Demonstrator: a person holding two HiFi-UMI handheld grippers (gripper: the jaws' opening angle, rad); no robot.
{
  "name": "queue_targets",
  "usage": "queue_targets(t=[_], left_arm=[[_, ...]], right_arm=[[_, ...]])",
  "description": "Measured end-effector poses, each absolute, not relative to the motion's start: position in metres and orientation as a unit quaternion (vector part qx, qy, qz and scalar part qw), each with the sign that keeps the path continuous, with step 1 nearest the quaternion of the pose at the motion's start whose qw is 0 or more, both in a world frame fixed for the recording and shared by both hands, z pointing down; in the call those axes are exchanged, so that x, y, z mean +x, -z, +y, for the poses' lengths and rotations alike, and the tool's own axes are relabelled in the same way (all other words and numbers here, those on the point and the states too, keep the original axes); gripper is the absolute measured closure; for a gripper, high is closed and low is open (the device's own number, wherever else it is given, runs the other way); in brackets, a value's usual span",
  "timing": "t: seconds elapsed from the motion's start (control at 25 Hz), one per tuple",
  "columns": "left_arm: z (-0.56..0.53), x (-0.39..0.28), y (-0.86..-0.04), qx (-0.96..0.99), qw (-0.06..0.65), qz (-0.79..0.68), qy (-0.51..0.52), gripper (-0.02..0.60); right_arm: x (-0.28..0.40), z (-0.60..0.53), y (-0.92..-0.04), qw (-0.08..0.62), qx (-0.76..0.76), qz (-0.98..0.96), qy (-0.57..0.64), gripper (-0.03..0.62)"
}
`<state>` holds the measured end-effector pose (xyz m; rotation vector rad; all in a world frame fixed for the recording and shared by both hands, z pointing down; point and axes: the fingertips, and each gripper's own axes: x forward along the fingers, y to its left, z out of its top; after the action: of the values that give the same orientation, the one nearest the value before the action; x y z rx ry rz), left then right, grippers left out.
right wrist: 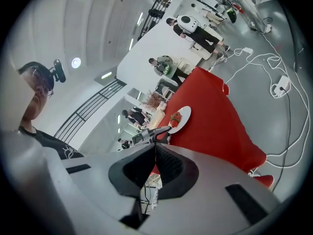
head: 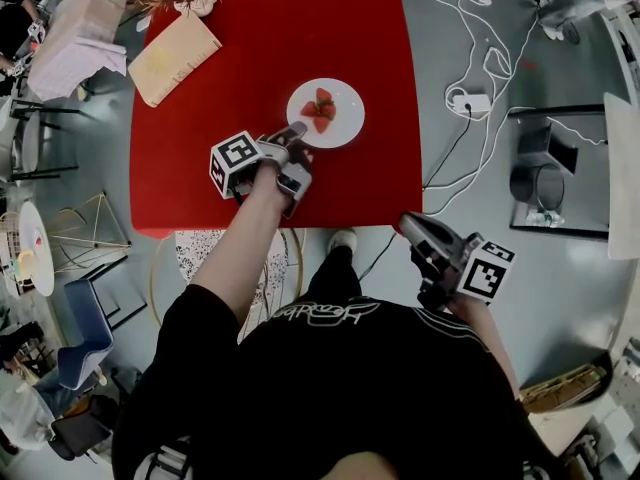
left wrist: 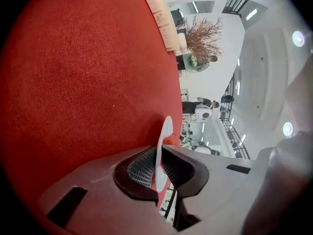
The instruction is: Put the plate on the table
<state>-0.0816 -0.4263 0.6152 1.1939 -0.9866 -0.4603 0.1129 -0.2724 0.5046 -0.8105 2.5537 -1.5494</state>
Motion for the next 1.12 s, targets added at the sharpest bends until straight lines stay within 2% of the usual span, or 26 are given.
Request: queue_targets(t=[0.04,0.16,0.36,0.72,1.12], left_arm=[[-0.427,-0.081,-0.614,0.535,0.690,-0.441,0.206,0.548],[-0.431,-0.079,-0.606,0.547,0.681,-0.434,0.220,0.459],[-0.434,-0.077,-0.597,0.565,0.672,-0.417,0.234,0.378],[-0.429,-0.065,-0.594,0.639,0.631,-0.417,0.139,0.368],[-0.421,-0.053,-0.592,0.702,0.591,-0.397,0.034,0.293]], right_arm=[[0.114,-0.272,-0.502,0.022,-0.263,0.826,0.498,0.586],[0.120,-0.271,-0.498,0.023,-0.265,0.829,0.492,0.586],[0.120,-0.271,-0.497,0.031,-0.265,0.825,0.498,0.586],[0.115,-0.267,-0.495,0.038,-0.255,0.822,0.508,0.586],[0.111,-0.266,-0.495,0.037,-0.246,0.821,0.514,0.586]])
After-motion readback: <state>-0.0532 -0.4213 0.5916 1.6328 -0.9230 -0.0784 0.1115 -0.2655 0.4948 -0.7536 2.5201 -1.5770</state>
